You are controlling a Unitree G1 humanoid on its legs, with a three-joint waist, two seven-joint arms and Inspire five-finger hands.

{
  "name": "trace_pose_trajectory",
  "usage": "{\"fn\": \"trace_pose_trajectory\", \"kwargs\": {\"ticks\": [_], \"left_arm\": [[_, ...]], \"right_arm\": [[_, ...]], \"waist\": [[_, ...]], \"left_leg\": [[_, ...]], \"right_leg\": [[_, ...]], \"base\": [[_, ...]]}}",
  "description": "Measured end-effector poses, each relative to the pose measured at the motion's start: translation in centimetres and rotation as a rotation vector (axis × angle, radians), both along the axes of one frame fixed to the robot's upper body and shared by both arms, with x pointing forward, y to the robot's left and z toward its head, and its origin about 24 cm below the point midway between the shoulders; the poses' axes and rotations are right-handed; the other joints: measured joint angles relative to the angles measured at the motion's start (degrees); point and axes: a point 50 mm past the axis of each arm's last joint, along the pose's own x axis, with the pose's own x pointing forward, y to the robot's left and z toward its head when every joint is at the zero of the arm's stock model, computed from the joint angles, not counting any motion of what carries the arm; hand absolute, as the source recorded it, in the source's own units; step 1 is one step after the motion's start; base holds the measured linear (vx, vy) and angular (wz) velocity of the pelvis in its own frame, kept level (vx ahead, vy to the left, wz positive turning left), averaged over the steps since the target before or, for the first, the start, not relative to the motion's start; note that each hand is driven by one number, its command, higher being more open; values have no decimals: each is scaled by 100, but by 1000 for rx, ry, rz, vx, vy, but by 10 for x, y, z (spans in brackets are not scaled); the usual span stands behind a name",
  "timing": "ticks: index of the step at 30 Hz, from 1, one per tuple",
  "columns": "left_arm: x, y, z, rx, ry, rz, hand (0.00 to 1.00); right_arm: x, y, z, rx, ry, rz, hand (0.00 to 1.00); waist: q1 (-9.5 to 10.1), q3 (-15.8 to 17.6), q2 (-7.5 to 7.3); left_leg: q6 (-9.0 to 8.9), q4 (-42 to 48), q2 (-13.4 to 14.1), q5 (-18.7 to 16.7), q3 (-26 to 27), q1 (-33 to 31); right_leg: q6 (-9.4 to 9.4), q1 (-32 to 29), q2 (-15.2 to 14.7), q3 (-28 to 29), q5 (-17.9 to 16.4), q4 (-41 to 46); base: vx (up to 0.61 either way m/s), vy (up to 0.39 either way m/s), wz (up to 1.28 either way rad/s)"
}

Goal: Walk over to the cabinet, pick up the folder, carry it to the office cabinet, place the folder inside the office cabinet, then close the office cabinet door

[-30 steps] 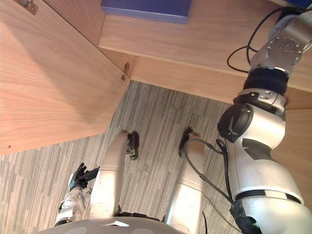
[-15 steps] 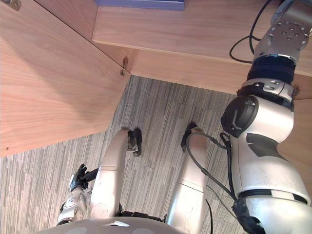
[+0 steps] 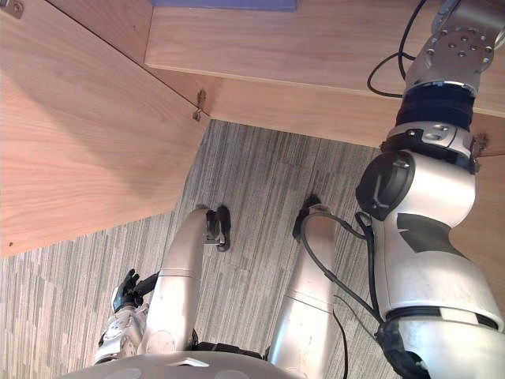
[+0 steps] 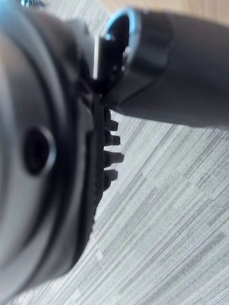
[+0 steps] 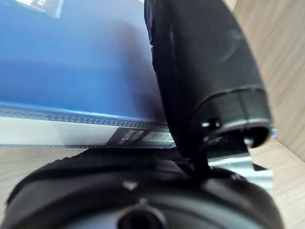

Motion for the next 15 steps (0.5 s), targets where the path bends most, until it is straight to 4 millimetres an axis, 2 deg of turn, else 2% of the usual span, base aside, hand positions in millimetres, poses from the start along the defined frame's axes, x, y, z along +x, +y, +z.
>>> {"fn": "trace_pose_trajectory", "kwargs": {"ticks": [4, 8, 10, 13, 15], "left_arm": [[-3, 1, -3, -1, 19, 9, 100], [-8, 3, -5, 0, 35, 22, 100], [-9, 4, -5, 2, 37, 26, 100], [-8, 4, -5, -2, 30, 25, 100], [-7, 4, -3, -4, 19, 19, 100]], "right_arm": [[5, 4, -7, 3, 1, 15, 100], [13, 9, -25, 37, 25, 52, 100], [17, 8, -39, 60, 53, 58, 100], [20, 9, -50, 81, 71, 67, 100], [23, 11, -61, 96, 96, 80, 100]], "waist": [[-71, -2, 3], [-95, -12, 14], [-120, -21, 18], [-110, -27, 18], [-132, -42, 35]], "left_leg": [[41, -212, 14, 37, 22, 203], [117, -780, 100, 184, 146, 681], [152, -1219, 95, 339, 198, 977], [184, -1715, 69, 523, 293, 1315], [185, -2294, 31, 761, 312, 1696]], "right_leg": [[44, 245, 12, -40, 84, -271], [52, 747, 102, -109, 355, -962], [55, 1074, 103, -174, 527, -1430], [36, 1406, 96, -191, 720, -1888], [34, 1840, 90, -294, 933, -2433]], "base": [[4, 46, -6], [41, 60, -20], [50, 53, -7], [64, 29, -5], [95, 21, 3]]}}
